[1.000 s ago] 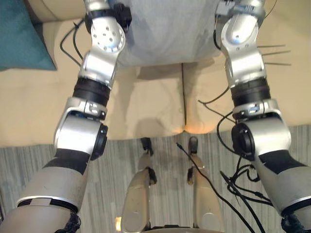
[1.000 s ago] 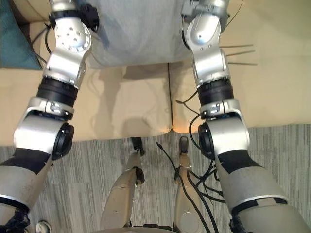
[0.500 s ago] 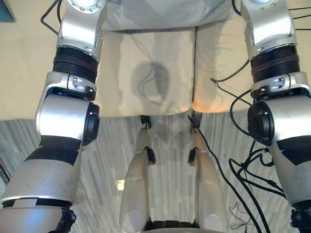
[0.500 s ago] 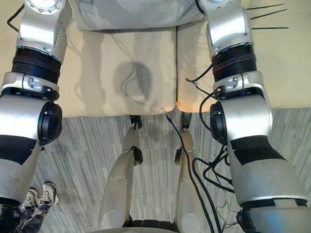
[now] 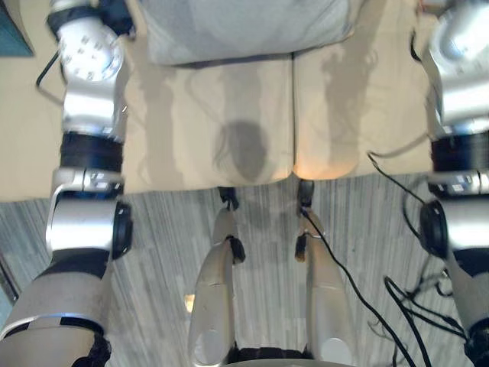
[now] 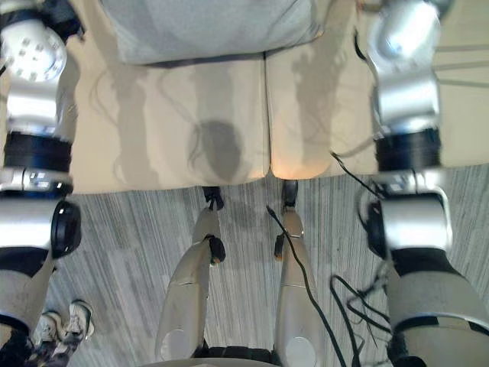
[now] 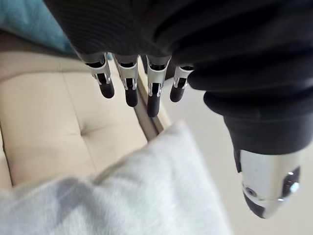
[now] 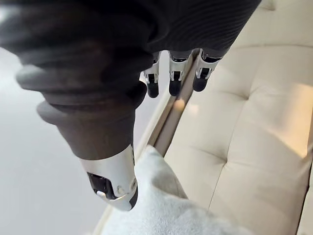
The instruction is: Pick up cushions and gather them together orderly.
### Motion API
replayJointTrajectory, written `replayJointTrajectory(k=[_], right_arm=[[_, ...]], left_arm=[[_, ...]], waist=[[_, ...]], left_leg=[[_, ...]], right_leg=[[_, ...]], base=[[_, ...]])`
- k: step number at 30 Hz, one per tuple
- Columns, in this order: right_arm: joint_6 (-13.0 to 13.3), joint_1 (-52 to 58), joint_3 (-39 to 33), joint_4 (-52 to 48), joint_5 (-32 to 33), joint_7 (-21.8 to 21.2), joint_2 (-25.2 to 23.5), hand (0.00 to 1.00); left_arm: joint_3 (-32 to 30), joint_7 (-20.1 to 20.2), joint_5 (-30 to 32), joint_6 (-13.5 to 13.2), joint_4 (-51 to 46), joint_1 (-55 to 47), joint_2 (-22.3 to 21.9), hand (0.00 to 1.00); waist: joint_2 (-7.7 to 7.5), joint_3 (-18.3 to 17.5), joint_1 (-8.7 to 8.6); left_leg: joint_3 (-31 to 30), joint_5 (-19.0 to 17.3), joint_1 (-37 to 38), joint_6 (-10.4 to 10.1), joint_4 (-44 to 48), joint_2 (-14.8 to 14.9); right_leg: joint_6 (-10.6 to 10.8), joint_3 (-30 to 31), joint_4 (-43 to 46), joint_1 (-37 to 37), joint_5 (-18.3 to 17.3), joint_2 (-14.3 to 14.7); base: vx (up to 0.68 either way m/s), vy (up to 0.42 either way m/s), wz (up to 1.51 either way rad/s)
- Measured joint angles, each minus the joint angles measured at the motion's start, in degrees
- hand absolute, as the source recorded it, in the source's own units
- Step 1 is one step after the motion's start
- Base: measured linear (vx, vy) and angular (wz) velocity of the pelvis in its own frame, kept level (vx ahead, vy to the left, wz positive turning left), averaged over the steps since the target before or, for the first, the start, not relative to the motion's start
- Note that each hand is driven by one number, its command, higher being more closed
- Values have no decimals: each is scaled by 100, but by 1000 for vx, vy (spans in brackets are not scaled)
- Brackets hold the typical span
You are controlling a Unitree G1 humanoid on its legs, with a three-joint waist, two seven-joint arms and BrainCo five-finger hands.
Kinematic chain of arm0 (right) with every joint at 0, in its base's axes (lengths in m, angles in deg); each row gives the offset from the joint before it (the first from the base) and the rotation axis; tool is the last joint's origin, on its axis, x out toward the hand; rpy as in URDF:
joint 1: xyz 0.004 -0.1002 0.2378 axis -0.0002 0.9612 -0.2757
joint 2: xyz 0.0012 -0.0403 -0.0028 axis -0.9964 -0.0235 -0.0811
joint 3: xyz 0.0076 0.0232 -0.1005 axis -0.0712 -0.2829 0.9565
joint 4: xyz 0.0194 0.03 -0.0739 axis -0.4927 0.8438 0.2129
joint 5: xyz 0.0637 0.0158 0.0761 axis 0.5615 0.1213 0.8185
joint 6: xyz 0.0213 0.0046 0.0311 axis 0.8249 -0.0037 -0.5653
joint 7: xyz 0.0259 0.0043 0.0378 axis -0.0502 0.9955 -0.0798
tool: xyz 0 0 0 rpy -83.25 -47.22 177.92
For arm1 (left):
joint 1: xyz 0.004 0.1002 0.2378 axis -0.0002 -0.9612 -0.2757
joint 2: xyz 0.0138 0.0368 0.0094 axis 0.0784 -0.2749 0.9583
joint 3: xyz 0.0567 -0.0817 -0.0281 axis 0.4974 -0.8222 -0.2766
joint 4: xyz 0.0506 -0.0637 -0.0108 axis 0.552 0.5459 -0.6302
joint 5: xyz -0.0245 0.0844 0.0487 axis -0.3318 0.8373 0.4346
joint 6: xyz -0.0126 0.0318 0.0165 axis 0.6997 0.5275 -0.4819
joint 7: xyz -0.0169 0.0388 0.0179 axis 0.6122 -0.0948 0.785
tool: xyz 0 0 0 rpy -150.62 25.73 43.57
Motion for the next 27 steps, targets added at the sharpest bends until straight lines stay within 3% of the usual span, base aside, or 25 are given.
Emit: replayJointTrajectory(k=[3, 5, 8, 10, 13, 14, 18, 22, 27], right_arm=[[71, 1303, -13, -190, 322, -475, -28, 0], [121, 2335, -58, -255, 439, -809, -359, 0], [147, 3671, -130, -440, 517, -1178, -1093, 0], [149, 4315, -138, -436, 438, -1388, -1629, 0], [212, 5260, -177, -95, 138, -1606, -2405, 0], [206, 5696, -208, 462, -6, -1681, -2674, 0], [156, 6124, -386, 1915, -425, -1899, -2854, 0], [79, 6193, -724, 2853, -622, -1950, -2854, 0], [7, 6164, -906, 3284, -830, -2040, -2837, 0]], left_arm=[[-4, 279, 2, -75, -359, -1238, -119, 0], [5, 573, -5, -76, -563, -2159, -537, 0], [99, 985, -3, -76, -626, -3466, -1359, 0], [243, 1259, 2, -71, -632, -4232, -1753, 0], [350, 1587, 52, -62, -315, -5284, -2285, 0], [356, 1735, 154, -41, 332, -5602, -2528, 0], [234, 2054, 464, 121, 1763, -5969, -2725, 0], [74, 2196, 838, 234, 2424, -6144, -2722, 0], [-19, 2295, 1070, 266, 2641, -6201, -2621, 0]], waist=[[-32, -70, -67], [-86, -118, -95], [-97, -124, -69], [-137, -179, -40], [-248, -487, -15], [-284, -848, -25], [-311, -1413, -91], [-295, -1646, -222], [-299, -1768, -211]], left_leg=[[91, 13, 184, 57, 161, 12], [90, -41, 342, 191, 255, -19], [60, -94, 637, 301, 401, -23], [60, -221, 928, 262, 459, -34], [77, -481, 1380, 180, 623, -22], [74, -545, 1626, 132, 631, -30], [9, -708, 2288, 40, 539, -46], [16, -746, 2819, 22, 312, -126], [273, -748, 3315, 22, 60, -229]], right_leg=[[15, 3, 93, 221, -103, -11], [36, 2, 246, 365, -273, -33], [29, -45, 405, 693, -476, -91], [19, -48, 479, 983, -631, -108], [13, -30, 530, 1456, -861, -113], [28, -52, 498, 1721, -958, -121], [57, -64, 152, 2469, -1025, -99], [115, -56, -162, 2996, -978, -120], [182, 209, -498, 3356, -781, -128]], base=[[-25, -130, 5], [14, -151, 16], [55, -144, 17], [53, -135, 7], [73, -103, -1], [137, -62, 0], [136, -21, -4], [59, 21, -3], [54, 44, -27]])
